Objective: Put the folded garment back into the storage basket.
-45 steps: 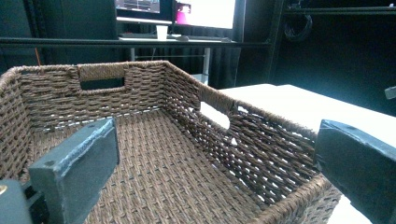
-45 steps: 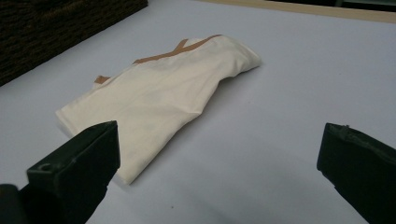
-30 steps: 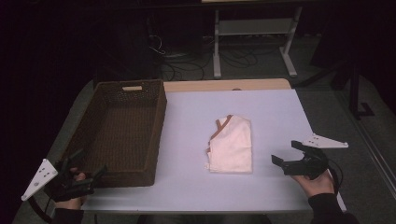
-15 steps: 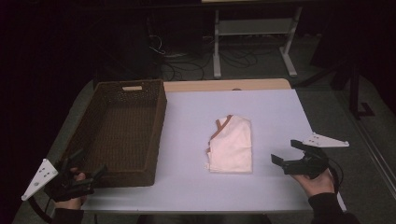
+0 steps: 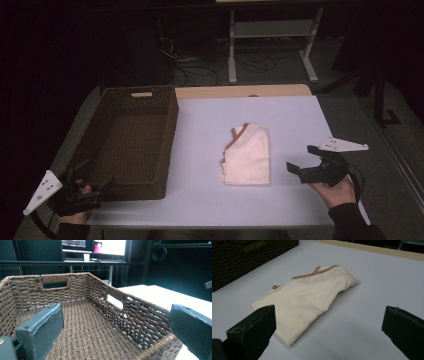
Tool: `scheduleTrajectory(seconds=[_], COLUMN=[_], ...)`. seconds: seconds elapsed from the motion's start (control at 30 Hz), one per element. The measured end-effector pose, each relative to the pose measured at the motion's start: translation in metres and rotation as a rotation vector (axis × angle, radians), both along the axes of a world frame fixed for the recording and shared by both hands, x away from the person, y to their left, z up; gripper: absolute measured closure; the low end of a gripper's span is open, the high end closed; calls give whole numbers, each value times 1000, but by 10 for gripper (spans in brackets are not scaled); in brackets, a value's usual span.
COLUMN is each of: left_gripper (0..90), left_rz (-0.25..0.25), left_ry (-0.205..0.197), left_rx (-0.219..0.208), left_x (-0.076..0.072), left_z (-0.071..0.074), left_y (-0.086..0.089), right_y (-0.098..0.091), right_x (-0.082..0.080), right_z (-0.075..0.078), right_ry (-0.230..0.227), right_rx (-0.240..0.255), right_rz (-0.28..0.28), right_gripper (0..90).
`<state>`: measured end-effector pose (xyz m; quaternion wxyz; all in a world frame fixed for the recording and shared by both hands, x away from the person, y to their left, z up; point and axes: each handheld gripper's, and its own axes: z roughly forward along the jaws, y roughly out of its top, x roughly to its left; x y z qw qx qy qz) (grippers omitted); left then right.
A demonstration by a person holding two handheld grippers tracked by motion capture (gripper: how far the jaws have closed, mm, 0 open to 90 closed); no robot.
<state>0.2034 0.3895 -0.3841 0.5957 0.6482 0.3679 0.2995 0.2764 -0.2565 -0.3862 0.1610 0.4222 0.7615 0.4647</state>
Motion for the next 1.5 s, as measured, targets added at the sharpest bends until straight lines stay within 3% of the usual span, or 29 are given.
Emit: scheduleTrajectory(seconds=[0.83,1.5], left_gripper=[0,0], left_rz=[0,-3], left_ry=[-1,-2], left_rx=[1,-3], left_x=[0,0], left_z=[0,0], left_y=[0,0], right_y=[16,30], right_x=[20,47], right_z=[19,34], right_ry=[17,45], right_rx=[-28,-53], right_rz=[49,77], right_gripper=[0,0])
